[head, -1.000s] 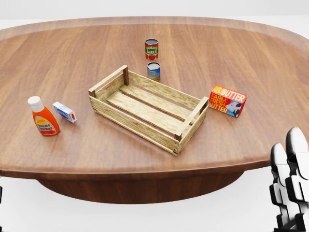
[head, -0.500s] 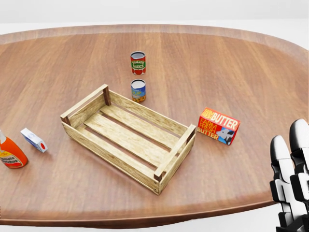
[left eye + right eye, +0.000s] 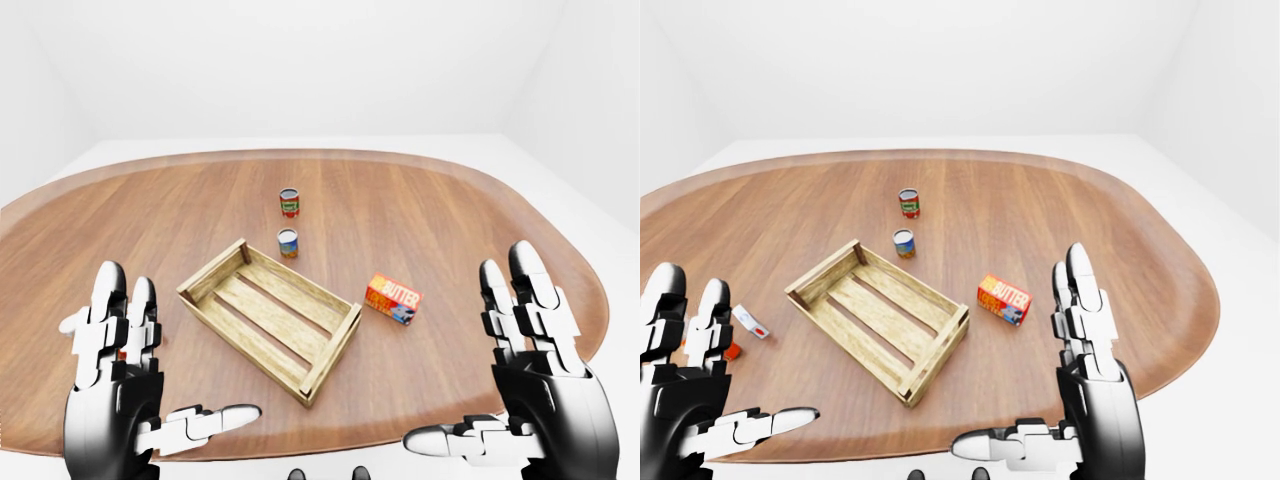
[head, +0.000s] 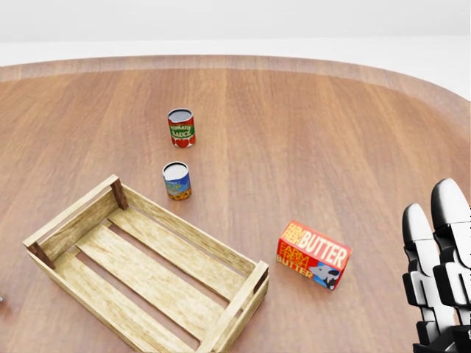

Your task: Pick up the butter and put it in the tray.

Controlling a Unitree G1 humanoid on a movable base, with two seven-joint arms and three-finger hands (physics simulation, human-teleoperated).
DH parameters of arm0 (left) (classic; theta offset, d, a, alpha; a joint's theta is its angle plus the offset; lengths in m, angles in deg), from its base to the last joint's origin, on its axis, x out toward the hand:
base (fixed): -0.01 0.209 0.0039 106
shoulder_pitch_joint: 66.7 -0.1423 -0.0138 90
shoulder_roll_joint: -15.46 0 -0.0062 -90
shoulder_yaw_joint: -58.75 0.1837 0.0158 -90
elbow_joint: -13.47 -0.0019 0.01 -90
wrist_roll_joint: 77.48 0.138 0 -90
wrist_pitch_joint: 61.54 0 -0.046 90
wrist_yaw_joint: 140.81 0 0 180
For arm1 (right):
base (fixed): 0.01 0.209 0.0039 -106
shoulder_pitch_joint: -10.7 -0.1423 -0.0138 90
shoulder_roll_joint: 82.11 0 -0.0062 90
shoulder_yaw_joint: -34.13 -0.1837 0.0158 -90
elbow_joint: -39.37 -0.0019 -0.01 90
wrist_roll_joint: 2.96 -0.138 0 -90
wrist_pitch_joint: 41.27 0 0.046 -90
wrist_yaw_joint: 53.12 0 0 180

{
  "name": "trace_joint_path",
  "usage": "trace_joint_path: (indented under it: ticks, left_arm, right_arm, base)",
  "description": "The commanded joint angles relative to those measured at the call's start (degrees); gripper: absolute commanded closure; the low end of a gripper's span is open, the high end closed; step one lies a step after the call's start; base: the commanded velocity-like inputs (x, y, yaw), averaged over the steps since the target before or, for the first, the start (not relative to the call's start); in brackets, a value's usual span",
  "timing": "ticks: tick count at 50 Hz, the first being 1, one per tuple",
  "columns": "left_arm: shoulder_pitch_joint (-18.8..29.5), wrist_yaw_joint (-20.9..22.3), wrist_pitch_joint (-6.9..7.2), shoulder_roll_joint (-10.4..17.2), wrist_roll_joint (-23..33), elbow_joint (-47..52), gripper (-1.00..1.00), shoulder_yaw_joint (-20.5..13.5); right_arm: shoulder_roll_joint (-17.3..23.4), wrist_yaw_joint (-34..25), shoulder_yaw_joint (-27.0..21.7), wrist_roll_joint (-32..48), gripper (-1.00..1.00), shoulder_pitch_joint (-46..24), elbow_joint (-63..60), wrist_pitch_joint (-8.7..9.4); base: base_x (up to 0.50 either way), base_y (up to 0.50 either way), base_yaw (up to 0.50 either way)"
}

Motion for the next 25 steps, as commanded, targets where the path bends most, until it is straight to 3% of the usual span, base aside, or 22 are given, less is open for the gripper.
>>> trace_joint_path:
  ticks: [1, 4, 9, 25]
  left_arm:
    - [-0.06, 0.27, 0.07, 0.10, -0.22, -0.01, -1.00, 0.04]
    - [-0.08, 0.39, 0.21, 0.11, -0.42, 0.04, -1.00, 0.04]
    - [-0.07, 0.72, 0.75, 0.43, -0.52, 0.05, -1.00, 0.43]
    - [-0.18, 0.89, 0.97, 0.35, -1.08, 0.37, -1.00, 0.11]
  right_arm:
    - [0.83, 0.31, 0.64, -0.29, -1.00, -0.13, -0.04, -0.09]
    - [1.04, 0.37, 0.90, -0.21, -1.00, 0.22, -0.04, -0.64]
    - [0.92, 0.15, 0.57, -0.41, -1.00, -0.64, -0.04, 0.65]
    - [1.24, 0.31, 1.24, 0.56, -1.00, -0.81, -0.04, 1.03]
  base:
    - [0.50, -0.21, 0.00]
    - [0.50, -0.22, 0.00]
    - [0.50, -0.21, 0.00]
    - [0.51, -0.17, 0.00]
